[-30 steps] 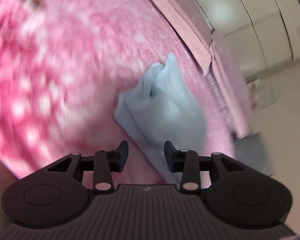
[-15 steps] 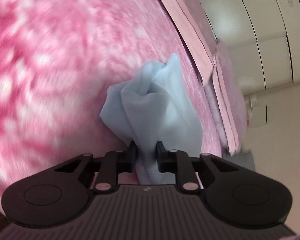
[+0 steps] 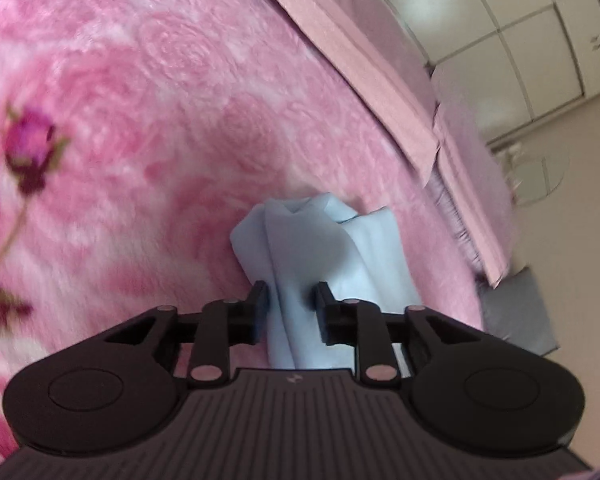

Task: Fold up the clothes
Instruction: 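Grasp the ribbed cuff with the right gripper while the left gripper holds the bundle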

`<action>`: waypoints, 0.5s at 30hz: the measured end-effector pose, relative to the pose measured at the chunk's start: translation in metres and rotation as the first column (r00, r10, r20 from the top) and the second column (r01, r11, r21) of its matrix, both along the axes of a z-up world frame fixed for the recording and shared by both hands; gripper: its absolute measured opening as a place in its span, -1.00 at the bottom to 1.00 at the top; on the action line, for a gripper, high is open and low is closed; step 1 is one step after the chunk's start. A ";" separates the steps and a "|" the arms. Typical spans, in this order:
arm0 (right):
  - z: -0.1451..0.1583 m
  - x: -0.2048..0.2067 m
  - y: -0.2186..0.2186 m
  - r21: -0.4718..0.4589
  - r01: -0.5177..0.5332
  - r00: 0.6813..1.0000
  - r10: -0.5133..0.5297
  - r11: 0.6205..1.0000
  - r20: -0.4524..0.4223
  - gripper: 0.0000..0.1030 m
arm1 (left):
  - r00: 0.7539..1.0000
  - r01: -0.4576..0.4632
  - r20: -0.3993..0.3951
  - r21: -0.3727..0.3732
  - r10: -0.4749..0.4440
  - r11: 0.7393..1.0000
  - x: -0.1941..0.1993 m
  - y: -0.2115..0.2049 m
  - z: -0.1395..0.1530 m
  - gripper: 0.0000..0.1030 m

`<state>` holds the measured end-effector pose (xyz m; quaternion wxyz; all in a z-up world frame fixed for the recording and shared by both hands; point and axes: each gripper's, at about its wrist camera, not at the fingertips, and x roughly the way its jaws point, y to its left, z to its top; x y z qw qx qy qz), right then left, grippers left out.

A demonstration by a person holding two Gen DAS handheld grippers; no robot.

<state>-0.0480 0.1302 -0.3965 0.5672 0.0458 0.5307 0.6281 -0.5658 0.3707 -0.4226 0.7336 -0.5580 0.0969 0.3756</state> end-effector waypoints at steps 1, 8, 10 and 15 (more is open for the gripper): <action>-0.004 0.002 0.010 0.012 0.001 0.999 0.000 1.000 -0.039 0.59 | 0.999 -0.027 0.031 -0.005 0.027 1.000 -0.007 -0.011 -0.003 -0.29; -0.025 0.003 0.088 0.018 -0.043 0.989 0.045 0.999 -0.142 0.61 | 0.975 -0.106 0.187 -0.094 0.122 0.990 -0.004 -0.050 -0.033 -0.07; -0.028 -0.002 0.104 0.028 -0.074 0.990 0.077 0.997 -0.121 0.61 | 0.977 -0.097 0.184 -0.086 0.111 0.992 0.003 -0.044 -0.033 -0.34; -0.034 -0.016 0.124 -0.024 -0.112 0.992 0.110 0.993 -0.053 -0.40 | 0.987 -0.046 0.150 -0.088 0.059 0.995 0.003 -0.026 -0.028 -0.56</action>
